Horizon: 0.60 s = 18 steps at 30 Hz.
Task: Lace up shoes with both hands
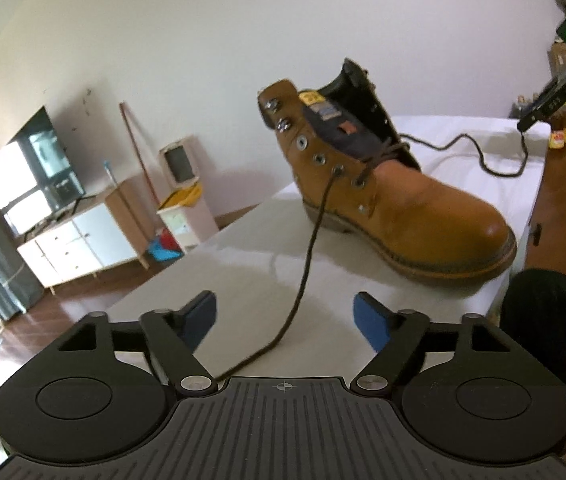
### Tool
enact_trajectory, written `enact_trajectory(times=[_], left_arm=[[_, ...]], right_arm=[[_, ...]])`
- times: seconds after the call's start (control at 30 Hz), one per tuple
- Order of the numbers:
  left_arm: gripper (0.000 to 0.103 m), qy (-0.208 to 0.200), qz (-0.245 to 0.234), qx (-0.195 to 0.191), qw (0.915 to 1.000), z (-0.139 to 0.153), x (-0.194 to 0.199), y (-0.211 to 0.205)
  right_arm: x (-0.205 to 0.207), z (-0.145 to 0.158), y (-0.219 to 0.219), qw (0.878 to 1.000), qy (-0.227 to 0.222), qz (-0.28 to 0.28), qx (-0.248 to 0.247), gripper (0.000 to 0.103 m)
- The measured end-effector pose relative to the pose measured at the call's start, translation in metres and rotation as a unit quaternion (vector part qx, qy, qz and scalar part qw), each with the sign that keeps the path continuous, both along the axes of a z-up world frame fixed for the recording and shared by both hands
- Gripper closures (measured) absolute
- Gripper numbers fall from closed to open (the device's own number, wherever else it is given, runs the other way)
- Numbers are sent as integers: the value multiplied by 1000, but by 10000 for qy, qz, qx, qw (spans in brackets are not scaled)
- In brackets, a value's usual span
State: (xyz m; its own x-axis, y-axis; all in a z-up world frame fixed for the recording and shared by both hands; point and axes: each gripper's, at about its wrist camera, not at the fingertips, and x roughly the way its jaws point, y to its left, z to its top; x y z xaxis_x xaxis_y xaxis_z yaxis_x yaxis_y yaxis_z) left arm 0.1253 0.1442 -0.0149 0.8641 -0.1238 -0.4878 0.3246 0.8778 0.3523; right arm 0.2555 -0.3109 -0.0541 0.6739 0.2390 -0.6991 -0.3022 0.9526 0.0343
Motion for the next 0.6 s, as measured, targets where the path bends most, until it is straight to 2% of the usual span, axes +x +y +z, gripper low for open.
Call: enact_trajectory(times=[0.13, 0.23, 0.3, 0.37, 0.53, 0.6], left_arm=[[15, -50, -67, 50, 10000, 1, 0, -8], [15, -18, -49, 126, 9999, 0, 0, -10], [15, -7, -27, 133, 9999, -1, 1, -9], [15, -10, -3, 109, 9999, -2, 2, -9], [15, -52, -106, 21, 9999, -1, 5, -13], [15, -65, -173, -19, 9998, 0, 5, -15]], right_arm=[[6, -11, -11, 9982, 199, -319, 460, 54], [8, -17, -14, 9959, 270, -411, 758, 60], [8, -19, -11, 9962, 216, -415, 732, 66], [8, -21, -5, 9973, 184, -347, 627, 99], [0, -13, 23, 9995, -70, 183, 249, 100], [-6, -3, 38, 9981, -277, 489, 267, 100]])
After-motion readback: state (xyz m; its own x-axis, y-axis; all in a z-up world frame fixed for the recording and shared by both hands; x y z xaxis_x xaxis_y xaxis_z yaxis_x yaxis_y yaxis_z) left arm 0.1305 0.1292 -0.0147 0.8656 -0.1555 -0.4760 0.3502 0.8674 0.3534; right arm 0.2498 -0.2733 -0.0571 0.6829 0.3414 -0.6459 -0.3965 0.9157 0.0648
